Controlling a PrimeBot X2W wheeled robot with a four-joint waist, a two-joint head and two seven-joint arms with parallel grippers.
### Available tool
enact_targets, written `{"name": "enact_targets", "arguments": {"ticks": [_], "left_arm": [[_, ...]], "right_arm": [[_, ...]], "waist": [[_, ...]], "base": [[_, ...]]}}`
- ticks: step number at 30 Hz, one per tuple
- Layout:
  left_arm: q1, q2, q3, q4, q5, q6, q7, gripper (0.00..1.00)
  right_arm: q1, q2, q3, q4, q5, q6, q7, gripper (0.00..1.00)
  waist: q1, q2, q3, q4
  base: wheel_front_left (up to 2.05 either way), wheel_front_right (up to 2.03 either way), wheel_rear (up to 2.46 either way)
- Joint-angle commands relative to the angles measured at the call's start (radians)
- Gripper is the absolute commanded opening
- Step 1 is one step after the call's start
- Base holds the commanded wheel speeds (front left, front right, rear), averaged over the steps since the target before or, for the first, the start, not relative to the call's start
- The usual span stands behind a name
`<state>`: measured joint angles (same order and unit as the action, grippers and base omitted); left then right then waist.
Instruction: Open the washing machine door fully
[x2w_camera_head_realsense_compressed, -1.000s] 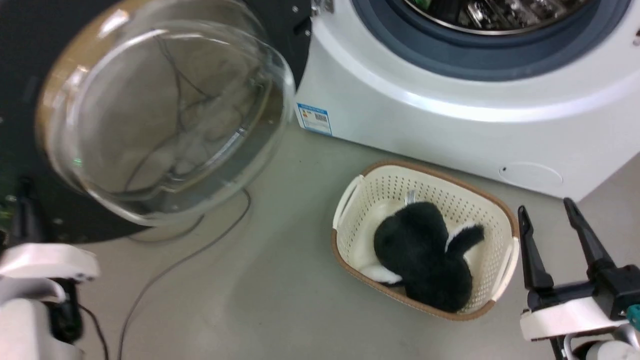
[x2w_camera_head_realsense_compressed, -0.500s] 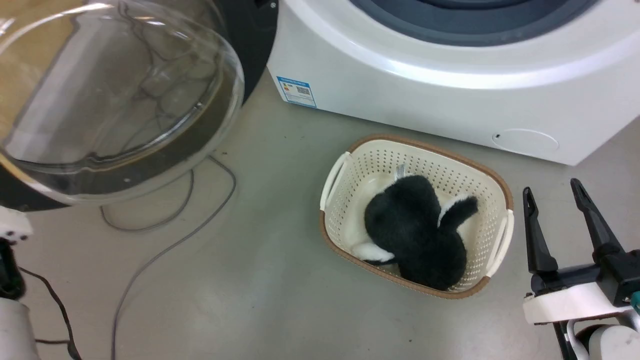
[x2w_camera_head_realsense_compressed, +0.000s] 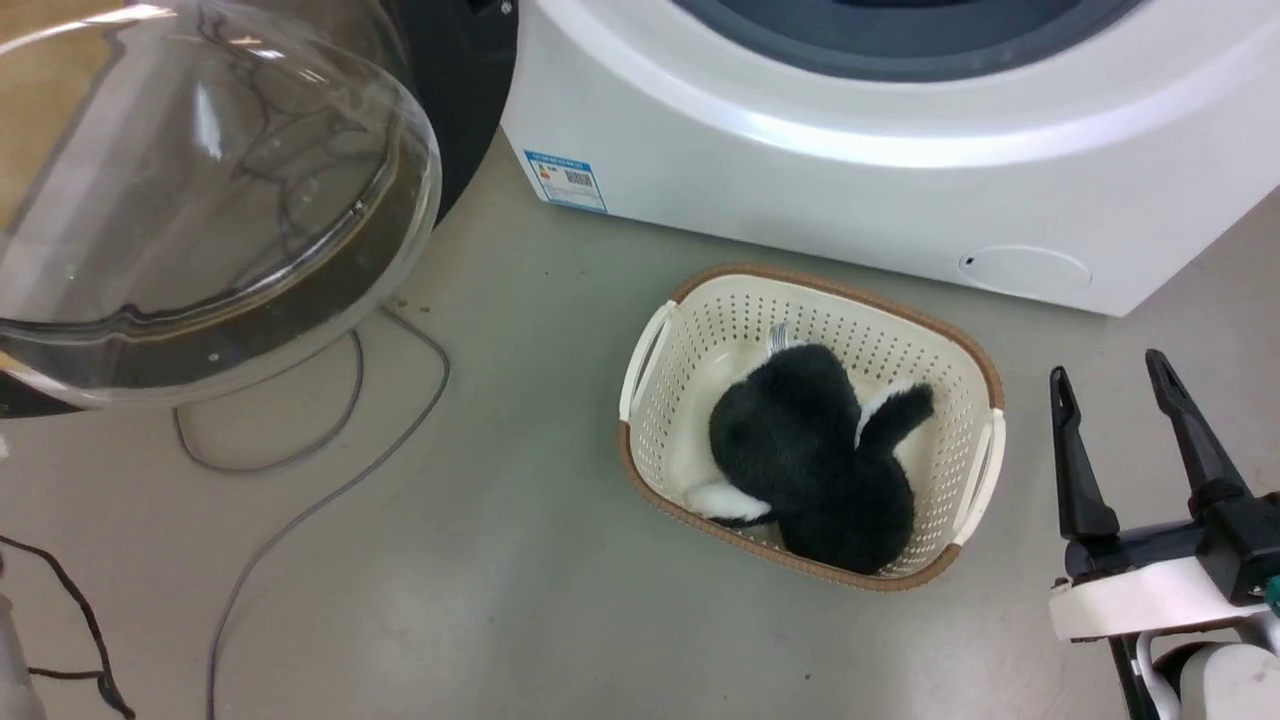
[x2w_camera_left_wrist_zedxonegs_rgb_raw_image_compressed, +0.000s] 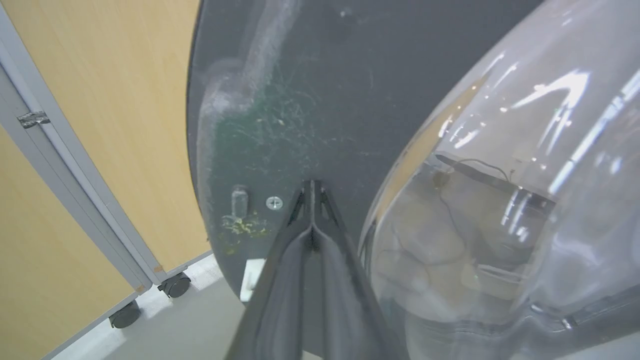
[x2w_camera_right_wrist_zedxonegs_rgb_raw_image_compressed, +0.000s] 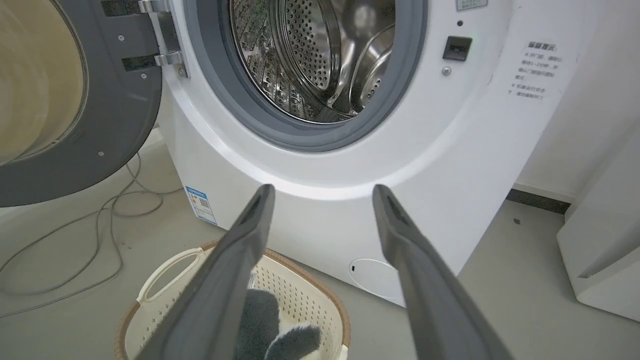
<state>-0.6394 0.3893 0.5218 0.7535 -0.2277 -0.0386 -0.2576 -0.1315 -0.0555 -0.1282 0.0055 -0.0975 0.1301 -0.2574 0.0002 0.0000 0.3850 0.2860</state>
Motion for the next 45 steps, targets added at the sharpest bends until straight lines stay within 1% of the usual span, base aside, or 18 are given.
{"name": "enact_targets", "arguments": {"ticks": [1, 6, 16, 24, 32, 33, 35, 36, 45], "left_arm": [[-0.016, 0.003, -0.001, 0.004, 0.008, -0.003, -0.004, 0.0], [0.002, -0.005, -0.014, -0.008, 0.044, -0.014, -0.004, 0.0], [0.099, -0.04, -0.024, -0.114, 0.096, -0.042, -0.004, 0.0], [0.217, -0.088, -0.037, -0.29, 0.124, -0.068, -0.004, 0.0], [0.343, -0.16, -0.12, -0.469, 0.158, -0.084, -0.004, 0.0], [0.358, -0.169, -0.128, -0.489, 0.16, -0.085, -0.004, 0.06], [0.393, -0.188, -0.147, -0.526, 0.165, -0.086, -0.004, 0.59], [0.409, -0.197, -0.155, -0.544, 0.169, -0.086, -0.004, 1.0], [0.53, -0.29, -0.263, -0.69, 0.19, -0.088, -0.004, 1.0]], "right_arm": [[-0.005, -0.001, -0.001, 0.002, -0.002, 0.001, -0.004, 1.0], [0.005, 0.002, 0.003, 0.012, 0.005, 0.001, -0.004, 1.0], [0.051, 0.005, 0.003, 0.03, 0.037, 0.001, -0.004, 1.0], [0.098, 0.005, 0.01, 0.041, 0.077, 0.001, -0.004, 1.0], [0.147, 0.005, 0.011, 0.048, 0.106, 0.001, -0.004, 1.0], [0.151, 0.005, 0.012, 0.049, 0.109, 0.001, -0.004, 1.0], [0.159, 0.005, 0.013, 0.051, 0.113, 0.001, -0.004, 1.0], [0.162, 0.005, 0.012, 0.051, 0.115, 0.001, -0.004, 1.0], [0.178, 0.005, 0.008, 0.054, 0.125, 0.001, -0.004, 1.0]], "waist": [[-0.0002, 0.0, -0.011, 0.002], [-0.0002, 0.0, -0.058, 0.004], [-0.0002, 0.0, -0.178, 0.019], [-0.0002, 0.0, -0.276, 0.008], [-0.0002, 0.0, -0.348, -0.006], [-0.0002, 0.0, -0.354, -0.01], [-0.0002, 0.0, -0.366, -0.018], [-0.0002, 0.0, -0.37, -0.022], [-0.0002, 0.0, -0.385, -0.074]], "base": [[0.0, 0.0, 0.0], [0.0, 0.0, 0.0], [0.0, 0.0, 0.0], [0.0, 0.0, 0.0], [0.0, 0.0, 0.0], [0.0, 0.0, 0.0], [0.0, 0.0, 0.0], [0.0, 0.0, 0.0], [0.0, 0.0, 0.0]]}}
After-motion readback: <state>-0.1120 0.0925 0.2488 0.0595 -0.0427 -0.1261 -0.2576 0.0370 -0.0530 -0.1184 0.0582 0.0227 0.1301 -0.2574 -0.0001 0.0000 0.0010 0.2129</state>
